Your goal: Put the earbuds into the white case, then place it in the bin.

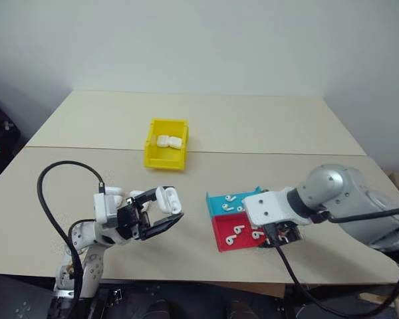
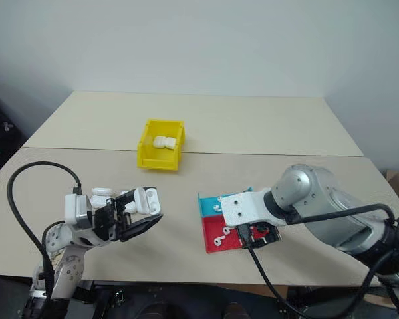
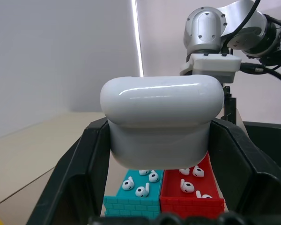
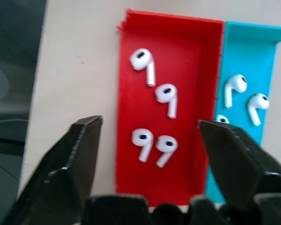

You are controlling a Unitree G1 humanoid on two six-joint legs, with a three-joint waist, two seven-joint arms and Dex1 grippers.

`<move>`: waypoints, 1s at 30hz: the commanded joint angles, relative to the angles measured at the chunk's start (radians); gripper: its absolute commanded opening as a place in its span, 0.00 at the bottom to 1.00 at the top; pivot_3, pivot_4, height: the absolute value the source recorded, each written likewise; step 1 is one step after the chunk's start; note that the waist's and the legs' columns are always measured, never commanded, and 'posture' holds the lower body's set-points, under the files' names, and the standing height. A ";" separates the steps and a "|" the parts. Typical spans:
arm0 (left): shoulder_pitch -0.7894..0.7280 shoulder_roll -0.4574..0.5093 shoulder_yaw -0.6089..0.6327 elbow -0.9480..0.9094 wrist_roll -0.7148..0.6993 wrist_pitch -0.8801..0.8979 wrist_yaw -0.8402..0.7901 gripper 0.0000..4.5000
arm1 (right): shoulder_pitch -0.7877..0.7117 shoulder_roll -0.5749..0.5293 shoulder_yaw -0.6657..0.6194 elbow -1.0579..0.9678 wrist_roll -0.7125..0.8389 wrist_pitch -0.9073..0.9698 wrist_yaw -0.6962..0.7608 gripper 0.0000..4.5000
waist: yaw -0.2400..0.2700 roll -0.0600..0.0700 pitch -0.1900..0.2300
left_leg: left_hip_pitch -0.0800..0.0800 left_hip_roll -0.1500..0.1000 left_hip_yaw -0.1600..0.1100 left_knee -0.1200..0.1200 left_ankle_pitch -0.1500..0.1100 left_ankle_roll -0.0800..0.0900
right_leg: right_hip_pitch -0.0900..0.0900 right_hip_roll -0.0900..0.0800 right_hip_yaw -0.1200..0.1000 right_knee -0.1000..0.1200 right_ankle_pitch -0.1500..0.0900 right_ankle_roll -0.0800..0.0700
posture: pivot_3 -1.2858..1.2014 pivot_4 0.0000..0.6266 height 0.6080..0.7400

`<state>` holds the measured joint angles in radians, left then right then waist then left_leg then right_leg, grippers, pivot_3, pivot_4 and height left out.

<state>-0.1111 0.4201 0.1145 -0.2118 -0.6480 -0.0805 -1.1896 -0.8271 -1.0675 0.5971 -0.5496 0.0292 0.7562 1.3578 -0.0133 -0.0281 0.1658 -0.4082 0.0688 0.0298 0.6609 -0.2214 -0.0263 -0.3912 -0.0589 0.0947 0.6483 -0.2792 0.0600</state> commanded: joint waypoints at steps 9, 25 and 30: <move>0.010 0.039 0.020 -0.126 -0.035 0.047 0.071 0.63 | -0.006 0.044 0.085 0.063 -0.166 -0.050 0.036 0.51 | -0.001 0.000 0.000 | 0.000 0.000 0.000 0.000 0.000 0.000 | 0.000 0.000 0.000 0.000 0.000 0.000 | 0.52 0.24 1.00; 0.009 0.065 0.013 -0.144 -0.024 0.052 0.111 0.63 | 0.074 0.074 0.082 0.083 -0.228 -0.055 0.066 0.51 | -0.001 0.000 0.000 | 0.000 0.000 0.000 0.000 0.000 0.000 | 0.000 0.000 0.000 0.000 0.000 0.000 | 0.52 0.24 1.00; 0.011 0.070 0.014 -0.146 -0.017 0.052 0.119 0.63 | 0.080 0.084 0.082 0.098 -0.240 -0.063 0.064 0.51 | -0.001 0.000 0.000 | 0.000 0.000 0.000 0.000 0.000 0.000 | 0.000 0.000 0.000 0.000 0.000 0.000 | 0.52 0.24 1.00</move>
<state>-0.0989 0.4802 0.1198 -0.3179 -0.6678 -0.0228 -1.0793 -0.7412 -0.9859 0.6962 -0.4488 -0.1906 0.7135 1.4167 -0.0145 -0.0282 0.1658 -0.4079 0.0688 0.0298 0.6609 -0.2214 -0.0264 -0.3911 -0.0587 0.0946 0.6482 -0.2792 0.0600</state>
